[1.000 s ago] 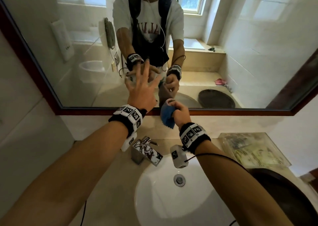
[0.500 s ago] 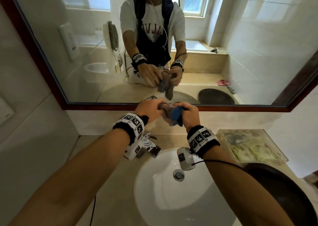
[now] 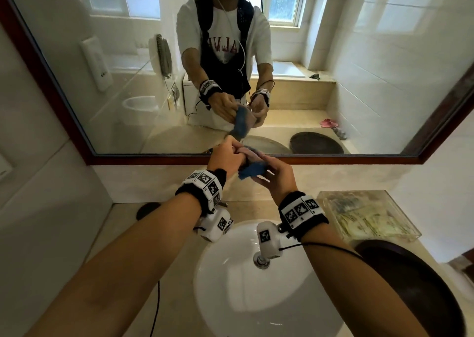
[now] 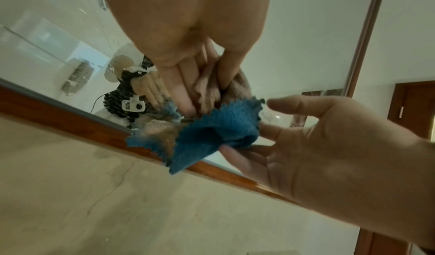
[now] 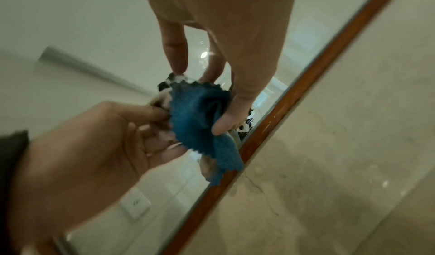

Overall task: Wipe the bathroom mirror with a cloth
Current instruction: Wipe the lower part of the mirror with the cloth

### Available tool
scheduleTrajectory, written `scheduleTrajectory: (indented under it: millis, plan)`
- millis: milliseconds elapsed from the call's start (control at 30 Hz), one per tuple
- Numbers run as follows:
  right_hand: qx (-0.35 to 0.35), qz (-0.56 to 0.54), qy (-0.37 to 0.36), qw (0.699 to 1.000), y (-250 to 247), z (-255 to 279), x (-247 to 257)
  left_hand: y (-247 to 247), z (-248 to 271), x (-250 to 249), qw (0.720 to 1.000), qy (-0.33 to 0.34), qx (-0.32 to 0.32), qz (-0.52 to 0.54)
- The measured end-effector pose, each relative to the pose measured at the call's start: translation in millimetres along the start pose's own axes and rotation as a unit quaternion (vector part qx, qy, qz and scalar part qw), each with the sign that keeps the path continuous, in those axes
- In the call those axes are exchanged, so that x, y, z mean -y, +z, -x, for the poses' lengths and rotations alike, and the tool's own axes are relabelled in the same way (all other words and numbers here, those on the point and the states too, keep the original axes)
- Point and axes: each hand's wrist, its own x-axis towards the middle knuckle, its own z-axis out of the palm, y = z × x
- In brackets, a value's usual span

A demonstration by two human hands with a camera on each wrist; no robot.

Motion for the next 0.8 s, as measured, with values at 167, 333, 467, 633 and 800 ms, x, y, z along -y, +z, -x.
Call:
scheduleTrajectory:
  millis: [167,333,467,633,800]
  plan:
    - [-0.020,-0.079,0.016,0.997,-3.9,-11.2,11.9,11.0,-1.5,0.5,0.996,0.017,0.088,-0.008]
    - [-0.009,-0.085,0.054,0.995,-5.6,-15.2,23.4,24.0,-7.4,11.0,0.989,0.045,0.139,-0.020]
    - [-0.071,-0.089,0.055,0.992,-17.7,-22.8,27.9,29.5,-11.7,10.0,0.982,0.069,0.171,-0.034]
    - [-0.149,-0.107,-0.018,0.983,-42.1,-36.8,48.4,30.9,-26.1,0.3,0.969,0.102,0.110,-0.198]
    - [-0.246,-0.128,-0.094,0.956,-53.4,-55.4,72.8,28.9,-49.7,-8.3,0.941,0.113,-0.046,-0.315]
